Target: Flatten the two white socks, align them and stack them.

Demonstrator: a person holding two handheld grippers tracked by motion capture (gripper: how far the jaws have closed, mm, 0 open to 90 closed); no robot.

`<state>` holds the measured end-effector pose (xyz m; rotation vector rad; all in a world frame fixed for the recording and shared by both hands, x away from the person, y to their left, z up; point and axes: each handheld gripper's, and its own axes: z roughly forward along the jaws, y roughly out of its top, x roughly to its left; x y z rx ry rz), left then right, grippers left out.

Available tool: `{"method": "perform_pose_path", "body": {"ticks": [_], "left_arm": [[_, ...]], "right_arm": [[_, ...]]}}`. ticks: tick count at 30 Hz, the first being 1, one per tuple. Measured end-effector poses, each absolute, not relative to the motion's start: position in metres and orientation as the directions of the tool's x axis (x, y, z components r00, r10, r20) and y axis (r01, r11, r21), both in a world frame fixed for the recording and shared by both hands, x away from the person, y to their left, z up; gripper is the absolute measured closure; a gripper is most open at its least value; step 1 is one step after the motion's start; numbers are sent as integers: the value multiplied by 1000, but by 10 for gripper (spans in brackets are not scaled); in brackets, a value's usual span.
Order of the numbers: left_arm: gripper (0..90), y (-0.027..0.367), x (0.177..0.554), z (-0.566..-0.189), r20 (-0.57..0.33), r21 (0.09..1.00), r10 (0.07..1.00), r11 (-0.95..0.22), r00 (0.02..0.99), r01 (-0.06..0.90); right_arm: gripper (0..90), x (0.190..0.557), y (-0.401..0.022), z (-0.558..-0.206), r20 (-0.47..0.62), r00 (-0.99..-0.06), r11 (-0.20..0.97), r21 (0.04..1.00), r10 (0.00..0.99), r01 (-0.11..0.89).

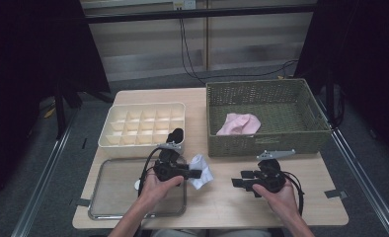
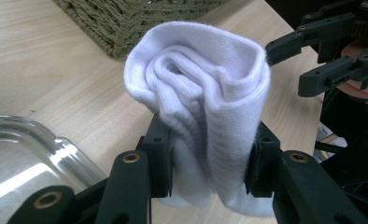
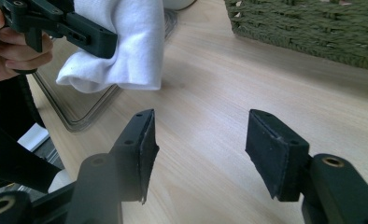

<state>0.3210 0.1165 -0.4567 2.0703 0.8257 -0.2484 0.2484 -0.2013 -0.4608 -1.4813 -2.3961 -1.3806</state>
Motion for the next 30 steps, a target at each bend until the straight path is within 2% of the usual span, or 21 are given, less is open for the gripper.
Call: {"method": "perform_pose_path", "body": {"ticks": [10,30], "left_arm": [[605,132,320,-444,-444,679,483,-368,755,635],[602,164,328,-426,-421,702,520,-331,743,630]], "right_arm": [[397,242,-219,-458,408,-542,157,675,735,721],[394,242,-221,-466,413,-521,151,657,747,738]]}}
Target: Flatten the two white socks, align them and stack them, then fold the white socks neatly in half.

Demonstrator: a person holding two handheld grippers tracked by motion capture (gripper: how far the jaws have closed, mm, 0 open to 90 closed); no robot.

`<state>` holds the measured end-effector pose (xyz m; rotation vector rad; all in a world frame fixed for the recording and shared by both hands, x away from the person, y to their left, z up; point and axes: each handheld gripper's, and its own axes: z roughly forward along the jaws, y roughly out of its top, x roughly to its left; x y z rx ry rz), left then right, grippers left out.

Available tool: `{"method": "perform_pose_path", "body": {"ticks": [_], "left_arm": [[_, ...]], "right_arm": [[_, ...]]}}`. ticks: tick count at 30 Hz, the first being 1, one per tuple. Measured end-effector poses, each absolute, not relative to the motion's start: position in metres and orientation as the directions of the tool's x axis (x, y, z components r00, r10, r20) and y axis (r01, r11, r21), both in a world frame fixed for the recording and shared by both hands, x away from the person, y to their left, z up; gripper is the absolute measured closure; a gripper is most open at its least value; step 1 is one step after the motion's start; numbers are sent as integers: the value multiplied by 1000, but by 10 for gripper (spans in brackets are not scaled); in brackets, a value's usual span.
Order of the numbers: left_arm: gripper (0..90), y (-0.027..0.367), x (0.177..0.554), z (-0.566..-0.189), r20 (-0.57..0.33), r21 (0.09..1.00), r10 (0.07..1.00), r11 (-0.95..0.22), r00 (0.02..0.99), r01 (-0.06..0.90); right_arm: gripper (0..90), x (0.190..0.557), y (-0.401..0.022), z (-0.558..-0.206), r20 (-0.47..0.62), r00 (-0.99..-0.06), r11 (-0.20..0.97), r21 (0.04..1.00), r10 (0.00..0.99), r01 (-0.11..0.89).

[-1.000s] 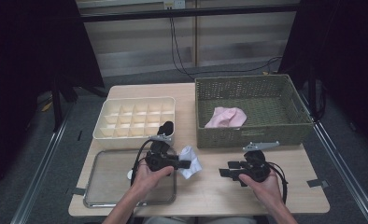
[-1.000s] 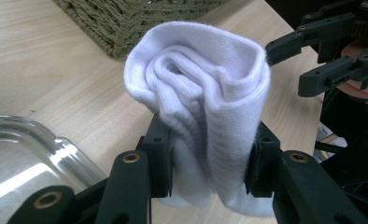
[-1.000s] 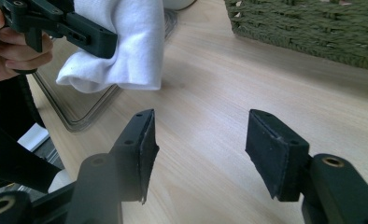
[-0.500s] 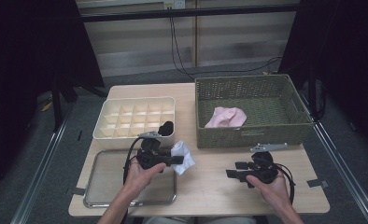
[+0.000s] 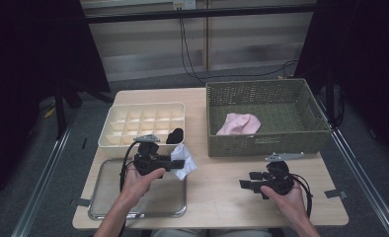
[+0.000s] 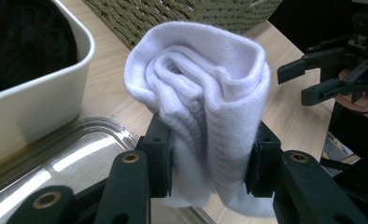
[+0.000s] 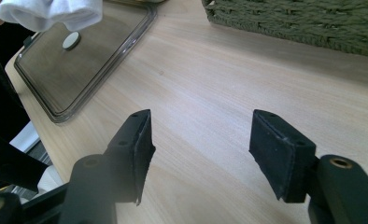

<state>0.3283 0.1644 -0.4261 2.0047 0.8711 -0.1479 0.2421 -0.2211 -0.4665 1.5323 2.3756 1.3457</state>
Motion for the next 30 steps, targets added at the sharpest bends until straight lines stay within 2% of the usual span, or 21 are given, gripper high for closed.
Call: {"method": "perform_pose_path", "body": {"ticks": [30], "left_arm": [[601,206,344,-402,-377,708,599,-306,706,637]], "right_arm": [[386,244,-222,-466,415,-526,149,663,743,734]]}}
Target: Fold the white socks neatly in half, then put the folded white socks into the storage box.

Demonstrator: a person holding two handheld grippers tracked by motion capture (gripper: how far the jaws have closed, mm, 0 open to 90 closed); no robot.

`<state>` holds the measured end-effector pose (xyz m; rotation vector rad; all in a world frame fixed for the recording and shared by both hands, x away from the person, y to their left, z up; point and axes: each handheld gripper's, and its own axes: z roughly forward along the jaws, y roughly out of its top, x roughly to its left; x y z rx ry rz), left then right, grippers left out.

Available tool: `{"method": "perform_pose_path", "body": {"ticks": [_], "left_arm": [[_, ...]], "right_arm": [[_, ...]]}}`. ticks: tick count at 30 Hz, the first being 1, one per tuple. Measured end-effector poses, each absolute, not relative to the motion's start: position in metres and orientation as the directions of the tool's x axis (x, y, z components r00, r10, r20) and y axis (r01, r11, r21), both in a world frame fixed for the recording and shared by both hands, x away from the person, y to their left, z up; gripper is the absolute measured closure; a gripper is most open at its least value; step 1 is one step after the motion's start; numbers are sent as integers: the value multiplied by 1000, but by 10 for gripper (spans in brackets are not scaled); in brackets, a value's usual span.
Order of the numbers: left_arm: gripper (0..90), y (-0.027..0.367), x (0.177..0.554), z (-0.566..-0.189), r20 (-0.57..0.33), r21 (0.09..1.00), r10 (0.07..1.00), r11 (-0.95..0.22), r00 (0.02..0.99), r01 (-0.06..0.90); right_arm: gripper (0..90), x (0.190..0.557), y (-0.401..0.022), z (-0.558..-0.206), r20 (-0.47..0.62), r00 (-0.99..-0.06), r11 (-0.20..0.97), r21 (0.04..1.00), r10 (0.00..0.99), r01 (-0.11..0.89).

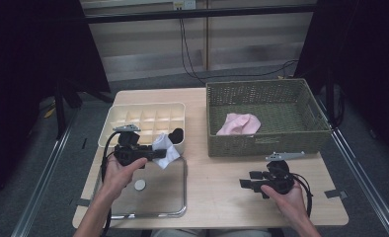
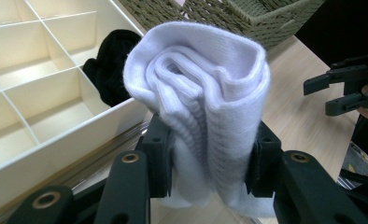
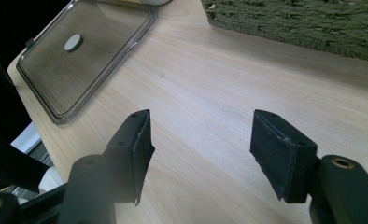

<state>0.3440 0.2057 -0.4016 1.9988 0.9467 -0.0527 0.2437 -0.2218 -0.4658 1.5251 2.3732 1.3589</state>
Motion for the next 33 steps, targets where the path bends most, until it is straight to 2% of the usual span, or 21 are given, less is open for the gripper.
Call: {"method": "perform_pose_path", "body": {"ticks": [13,18,33], "left_arm": [[599,222,354,-397,-363,701,647,-284,670,654],[598,222,354,-393,-333,708,660,-298,674,641],[599,233,374,-386,-338,712,702,-245,627,658]], "right_arm": [[381,245,-221,-465,418,-525,150,659,741,737],[381,244,-224,-464,415,-524,148,662,743,734],[384,244,-224,-465,420,-520,140,663,744,735]]}}
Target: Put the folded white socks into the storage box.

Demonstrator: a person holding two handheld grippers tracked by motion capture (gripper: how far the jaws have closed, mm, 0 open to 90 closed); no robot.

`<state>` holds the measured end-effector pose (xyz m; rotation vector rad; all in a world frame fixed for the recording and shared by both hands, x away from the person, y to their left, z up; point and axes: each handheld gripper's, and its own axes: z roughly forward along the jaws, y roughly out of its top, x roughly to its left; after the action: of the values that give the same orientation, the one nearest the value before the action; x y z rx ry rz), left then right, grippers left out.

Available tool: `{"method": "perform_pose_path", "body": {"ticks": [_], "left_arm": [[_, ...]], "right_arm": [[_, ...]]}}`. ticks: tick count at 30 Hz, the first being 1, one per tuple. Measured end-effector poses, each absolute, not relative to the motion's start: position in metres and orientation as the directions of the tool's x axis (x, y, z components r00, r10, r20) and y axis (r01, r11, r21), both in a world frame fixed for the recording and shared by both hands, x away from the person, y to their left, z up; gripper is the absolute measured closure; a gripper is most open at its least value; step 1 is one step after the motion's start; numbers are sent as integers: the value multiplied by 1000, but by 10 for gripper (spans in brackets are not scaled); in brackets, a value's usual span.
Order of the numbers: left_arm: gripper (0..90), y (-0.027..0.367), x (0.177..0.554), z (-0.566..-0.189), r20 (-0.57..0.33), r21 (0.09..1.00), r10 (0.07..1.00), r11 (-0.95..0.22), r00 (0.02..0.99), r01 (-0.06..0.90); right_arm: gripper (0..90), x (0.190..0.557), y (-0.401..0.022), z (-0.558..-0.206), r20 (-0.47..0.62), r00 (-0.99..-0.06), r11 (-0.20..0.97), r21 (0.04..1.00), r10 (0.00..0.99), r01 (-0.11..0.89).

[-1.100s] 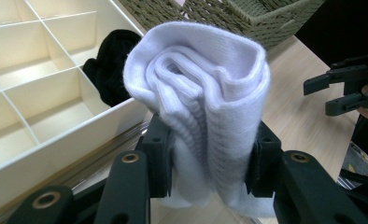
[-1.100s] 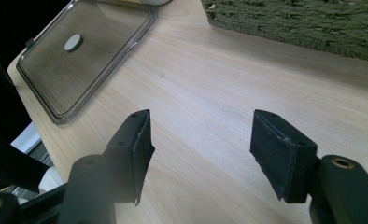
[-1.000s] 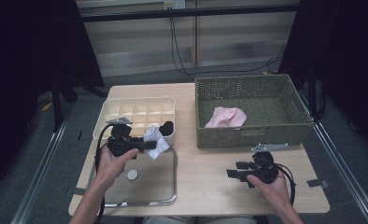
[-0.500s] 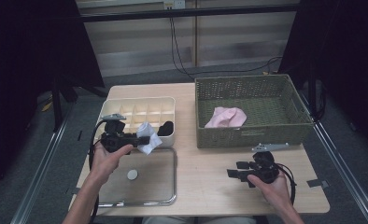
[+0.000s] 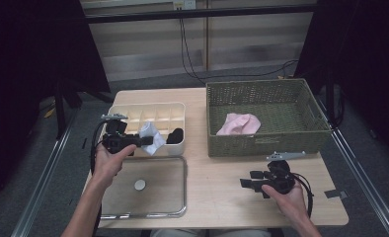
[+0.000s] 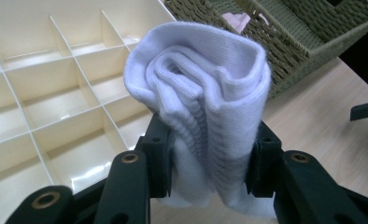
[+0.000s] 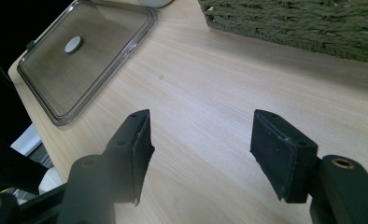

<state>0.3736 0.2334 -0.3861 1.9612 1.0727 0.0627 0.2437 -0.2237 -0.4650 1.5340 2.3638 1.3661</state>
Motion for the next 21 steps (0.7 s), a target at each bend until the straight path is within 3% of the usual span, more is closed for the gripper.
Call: {"method": "perform_pose_path", "body": {"ticks": [21], "left_arm": [[600,228,410,-385,-264,716,770,-247,581,653]], "right_arm": [[385,244,-225,-467,430,-521,140,657,737,741]]}}
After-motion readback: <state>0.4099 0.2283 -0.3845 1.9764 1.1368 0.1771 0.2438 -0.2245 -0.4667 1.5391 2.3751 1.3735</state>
